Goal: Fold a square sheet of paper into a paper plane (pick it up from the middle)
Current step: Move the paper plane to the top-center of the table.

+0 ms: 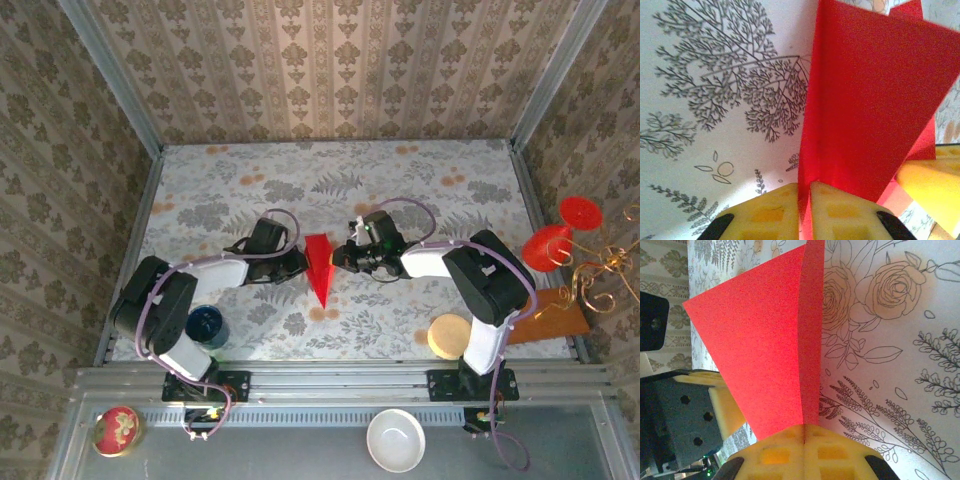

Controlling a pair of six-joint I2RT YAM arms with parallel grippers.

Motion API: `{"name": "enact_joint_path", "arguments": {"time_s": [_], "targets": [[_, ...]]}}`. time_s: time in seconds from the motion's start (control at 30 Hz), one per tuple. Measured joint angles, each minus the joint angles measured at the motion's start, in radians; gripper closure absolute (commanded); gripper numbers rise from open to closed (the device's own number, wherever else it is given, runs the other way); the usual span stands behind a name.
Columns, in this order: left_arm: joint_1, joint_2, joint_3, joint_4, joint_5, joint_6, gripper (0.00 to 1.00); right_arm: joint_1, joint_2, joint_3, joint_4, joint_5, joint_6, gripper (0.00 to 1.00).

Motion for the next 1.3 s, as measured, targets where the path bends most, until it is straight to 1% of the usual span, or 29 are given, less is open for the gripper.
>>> {"name": "enact_joint_path", "arguments": {"time_s": [0.07, 0.33, 0.57, 0.83, 0.93, 1.0, 1.13, 1.17, 1.3], "targets": [[0.008, 0.004, 0.007, 0.0, 0.003, 0.006, 1.0, -0.005, 0.0, 0.0, 0.0, 0.0, 0.002, 0.95], [0.024, -0.003, 0.013, -0.008, 0.002, 0.012, 1.0, -0.037, -0.013, -0.031, -0.002, 0.013, 0.002, 0.94], [0.024, -0.073, -0.017, -0.011, -0.035, 0.011, 1.0, -0.045, -0.051, -0.05, -0.021, 0.057, -0.001, 0.94], [0.006, -0.056, -0.033, -0.007, -0.058, 0.011, 1.0, -0.041, -0.047, -0.048, -0.052, 0.079, -0.003, 0.9], [0.001, -0.042, -0.034, -0.008, -0.061, 0.008, 1.0, -0.031, -0.047, -0.031, -0.122, 0.108, -0.013, 0.84], [-0.001, -0.041, -0.034, -0.007, -0.065, 0.007, 1.0, -0.022, -0.047, -0.013, -0.168, 0.126, -0.026, 0.79], [-0.004, -0.041, -0.034, -0.005, -0.065, 0.008, 1.0, -0.005, -0.059, 0.032, -0.259, 0.167, -0.058, 0.63], [-0.005, -0.041, -0.034, -0.005, -0.065, 0.008, 1.0, 0.002, -0.073, 0.039, -0.285, 0.186, -0.069, 0.61], [-0.009, -0.041, -0.034, -0.005, -0.065, 0.008, 1.0, 0.062, -0.153, 0.083, -0.411, 0.302, -0.114, 0.59]]}}
